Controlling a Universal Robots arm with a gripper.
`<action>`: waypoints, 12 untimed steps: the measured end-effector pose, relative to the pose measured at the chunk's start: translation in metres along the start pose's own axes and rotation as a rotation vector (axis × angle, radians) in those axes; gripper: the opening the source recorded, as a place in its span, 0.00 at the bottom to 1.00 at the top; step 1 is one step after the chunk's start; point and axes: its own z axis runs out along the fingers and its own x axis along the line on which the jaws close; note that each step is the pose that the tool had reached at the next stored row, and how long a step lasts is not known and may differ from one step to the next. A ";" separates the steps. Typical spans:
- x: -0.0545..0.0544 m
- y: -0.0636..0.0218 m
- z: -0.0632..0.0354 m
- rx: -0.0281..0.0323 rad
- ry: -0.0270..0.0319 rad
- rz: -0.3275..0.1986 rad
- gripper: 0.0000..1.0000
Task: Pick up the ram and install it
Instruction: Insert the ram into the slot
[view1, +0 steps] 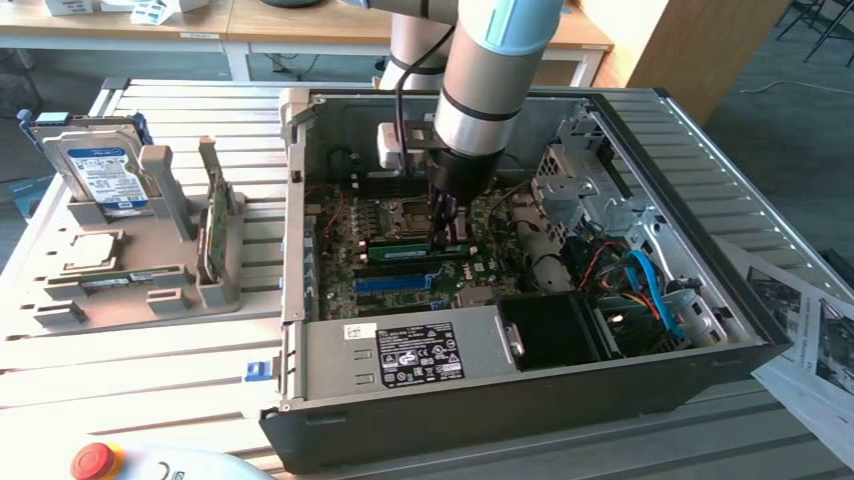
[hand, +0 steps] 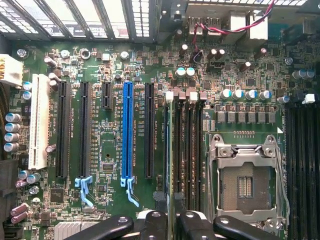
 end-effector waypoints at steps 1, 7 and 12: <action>0.000 0.0000 -0.0004 -0.0001 0.0002 0.000 0.19; 0.000 -0.0002 -0.0043 0.0000 0.0000 0.000 0.19; 0.000 -0.0008 -0.0086 0.0000 0.0001 0.000 0.19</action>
